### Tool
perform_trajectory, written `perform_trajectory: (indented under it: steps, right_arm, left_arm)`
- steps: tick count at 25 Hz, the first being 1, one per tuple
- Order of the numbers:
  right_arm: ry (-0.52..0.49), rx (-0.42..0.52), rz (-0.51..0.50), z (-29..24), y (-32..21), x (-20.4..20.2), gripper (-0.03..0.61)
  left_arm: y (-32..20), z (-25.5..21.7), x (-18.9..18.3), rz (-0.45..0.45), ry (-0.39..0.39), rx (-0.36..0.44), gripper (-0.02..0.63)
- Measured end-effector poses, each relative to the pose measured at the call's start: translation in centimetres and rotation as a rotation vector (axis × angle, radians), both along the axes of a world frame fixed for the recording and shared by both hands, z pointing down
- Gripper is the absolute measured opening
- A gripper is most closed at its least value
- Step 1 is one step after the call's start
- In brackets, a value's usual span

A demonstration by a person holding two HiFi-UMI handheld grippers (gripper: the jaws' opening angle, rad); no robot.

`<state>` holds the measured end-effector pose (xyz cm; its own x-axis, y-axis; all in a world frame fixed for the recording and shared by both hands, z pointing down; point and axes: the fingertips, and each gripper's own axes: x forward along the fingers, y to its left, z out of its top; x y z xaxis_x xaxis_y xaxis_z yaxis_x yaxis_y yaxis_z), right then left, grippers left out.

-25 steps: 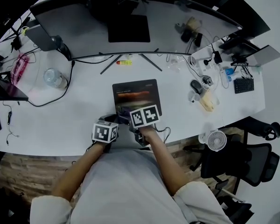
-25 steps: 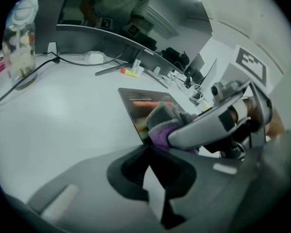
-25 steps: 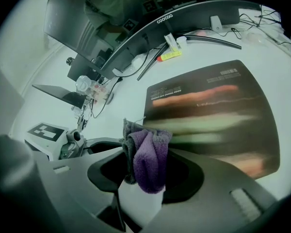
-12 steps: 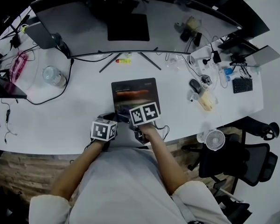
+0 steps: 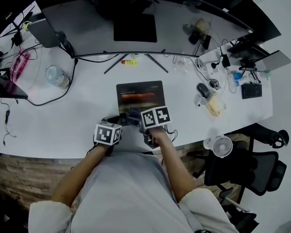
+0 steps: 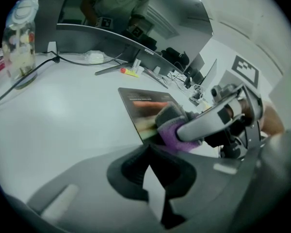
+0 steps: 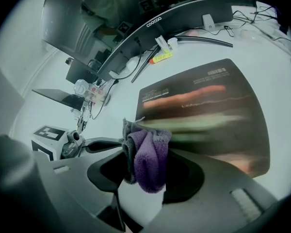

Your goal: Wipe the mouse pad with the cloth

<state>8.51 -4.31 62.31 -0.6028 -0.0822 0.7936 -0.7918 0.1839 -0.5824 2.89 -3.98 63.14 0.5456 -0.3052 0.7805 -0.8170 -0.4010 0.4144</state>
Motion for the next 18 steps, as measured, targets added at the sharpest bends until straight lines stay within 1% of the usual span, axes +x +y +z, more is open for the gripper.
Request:
perform_trajectory:
  steps: [14, 18]
  right_arm:
    - [0.006, -0.014, 0.036, 0.1, -0.1, 3.5, 0.210]
    - [0.014, -0.018, 0.040, 0.1, -0.2, 4.7, 0.210]
  left_arm:
    - [0.1, 0.0, 0.0, 0.016, -0.012, 0.011, 0.000]
    - [0.0, 0.0, 0.1, 0.004, -0.001, 0.002, 0.000]
